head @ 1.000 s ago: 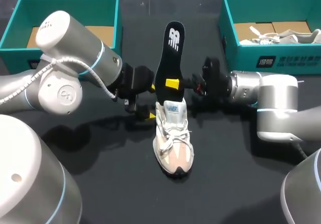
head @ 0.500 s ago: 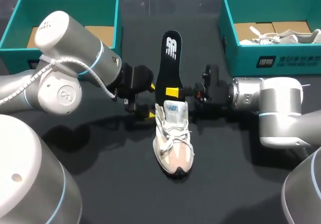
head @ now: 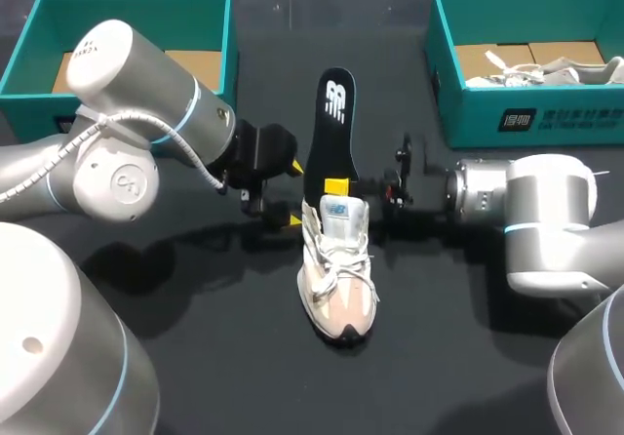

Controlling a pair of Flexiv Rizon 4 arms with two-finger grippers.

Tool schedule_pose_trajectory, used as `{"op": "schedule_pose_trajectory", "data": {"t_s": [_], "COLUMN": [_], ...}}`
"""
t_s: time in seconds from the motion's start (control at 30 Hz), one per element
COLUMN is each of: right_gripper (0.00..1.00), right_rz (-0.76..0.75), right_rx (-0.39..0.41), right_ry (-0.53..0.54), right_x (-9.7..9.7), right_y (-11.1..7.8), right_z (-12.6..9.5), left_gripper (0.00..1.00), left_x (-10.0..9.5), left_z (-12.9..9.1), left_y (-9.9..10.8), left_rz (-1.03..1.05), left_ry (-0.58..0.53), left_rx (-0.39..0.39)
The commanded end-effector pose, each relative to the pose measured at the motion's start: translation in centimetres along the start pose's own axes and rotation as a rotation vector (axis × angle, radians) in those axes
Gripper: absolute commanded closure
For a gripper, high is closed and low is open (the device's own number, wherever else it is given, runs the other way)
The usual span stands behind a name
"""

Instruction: Take the shoe out of the shoebox, open the shoe tongue, remove and reinsert the insole, then place the shoe into the shoebox

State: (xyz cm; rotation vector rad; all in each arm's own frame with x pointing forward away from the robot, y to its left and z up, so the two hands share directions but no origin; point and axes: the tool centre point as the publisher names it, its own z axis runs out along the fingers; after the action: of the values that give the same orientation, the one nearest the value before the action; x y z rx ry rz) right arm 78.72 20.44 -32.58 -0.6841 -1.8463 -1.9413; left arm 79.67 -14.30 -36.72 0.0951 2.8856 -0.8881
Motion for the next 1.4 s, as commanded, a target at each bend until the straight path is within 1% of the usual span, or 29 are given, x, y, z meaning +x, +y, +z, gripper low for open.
{"op": "schedule_pose_trajectory", "data": {"t_s": [0.03, 0.43, 0.57, 0.67, 0.7, 0.77, 0.93, 1.07, 1.4], "right_gripper": [1.00, 1.00, 1.00, 1.00, 0.93, 0.87, 0.85, 0.77, 0.70], "right_rz": [0.012, 0.080, 0.083, 0.065, 0.059, 0.044, 0.015, 0.000, -0.029], "right_rx": [-0.002, 0.049, 0.041, 0.031, 0.030, 0.032, 0.038, 0.045, 0.060], "right_ry": [-0.004, -0.035, -0.030, -0.019, -0.012, -0.005, 0.020, 0.032, 0.037], "right_x": [0.2, 0.2, 0.3, 0.5, 0.5, 0.6, 0.5, 0.4, 0.5], "right_y": [-1.5, -3.1, -3.4, -3.0, -2.8, -2.4, -1.7, -1.3, -0.6], "right_z": [-0.4, -0.5, -0.6, -0.5, -0.5, -0.4, 0.0, 0.3, 0.5], "left_gripper": [0.00, 0.00, 0.00, 0.00, 0.00, 0.00, 0.00, 0.00, 0.00], "left_x": [0.1, 0.1, 0.1, 0.1, 0.1, 0.1, 0.1, 0.1, 0.1], "left_z": [0.1, 0.1, 0.1, 0.1, 0.1, 0.1, 0.1, 0.1, 0.1], "left_y": [0.0, 0.0, 0.0, 0.0, 0.0, 0.0, 0.0, 0.0, 0.0], "left_rz": [0.002, 0.002, 0.002, 0.002, 0.002, 0.002, 0.002, 0.002, 0.002], "left_ry": [0.001, 0.001, 0.001, 0.001, 0.001, 0.001, 0.001, 0.001, 0.001], "left_rx": [0.000, 0.000, 0.000, 0.000, 0.000, 0.000, 0.000, 0.000, 0.000]}}
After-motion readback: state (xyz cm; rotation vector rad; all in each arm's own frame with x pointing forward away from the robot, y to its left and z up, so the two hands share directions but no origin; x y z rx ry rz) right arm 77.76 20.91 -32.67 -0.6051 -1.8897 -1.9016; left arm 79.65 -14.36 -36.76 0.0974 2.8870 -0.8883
